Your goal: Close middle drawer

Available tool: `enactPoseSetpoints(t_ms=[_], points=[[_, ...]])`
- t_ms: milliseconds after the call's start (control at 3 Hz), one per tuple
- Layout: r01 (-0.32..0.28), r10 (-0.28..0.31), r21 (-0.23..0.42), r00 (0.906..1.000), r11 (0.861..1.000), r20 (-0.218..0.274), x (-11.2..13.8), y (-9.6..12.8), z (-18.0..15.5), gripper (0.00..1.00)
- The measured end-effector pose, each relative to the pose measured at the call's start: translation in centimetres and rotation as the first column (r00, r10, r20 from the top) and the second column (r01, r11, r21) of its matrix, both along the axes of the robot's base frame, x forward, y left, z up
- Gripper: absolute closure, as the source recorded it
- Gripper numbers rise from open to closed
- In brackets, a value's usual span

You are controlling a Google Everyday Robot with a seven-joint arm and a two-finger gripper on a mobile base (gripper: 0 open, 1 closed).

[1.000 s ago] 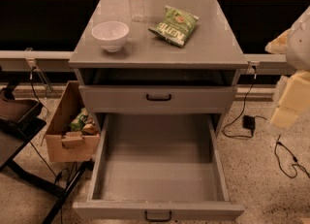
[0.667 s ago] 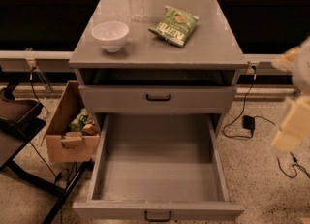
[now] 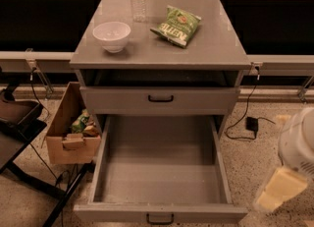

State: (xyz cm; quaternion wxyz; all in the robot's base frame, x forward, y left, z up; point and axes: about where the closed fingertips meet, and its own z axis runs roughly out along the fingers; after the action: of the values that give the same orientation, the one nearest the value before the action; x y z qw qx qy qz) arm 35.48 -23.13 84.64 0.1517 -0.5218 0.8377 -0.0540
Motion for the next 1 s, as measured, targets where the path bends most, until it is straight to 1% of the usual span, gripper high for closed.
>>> enactPoseSetpoints(t_ms=[333, 667, 1000], points=[[0.015, -0.016, -0.019, 0.9985, 1.0, -0.052, -0.9, -0.1, -8.5, 0.0], [0.033, -0.034, -0.01, 0.9906, 0.999, -0.133, -1.9, 0.0, -17.1, 0.0], [0.033, -0.034, -0.01, 0.9906, 0.999, -0.133, -1.9, 0.0, -17.1, 0.0]])
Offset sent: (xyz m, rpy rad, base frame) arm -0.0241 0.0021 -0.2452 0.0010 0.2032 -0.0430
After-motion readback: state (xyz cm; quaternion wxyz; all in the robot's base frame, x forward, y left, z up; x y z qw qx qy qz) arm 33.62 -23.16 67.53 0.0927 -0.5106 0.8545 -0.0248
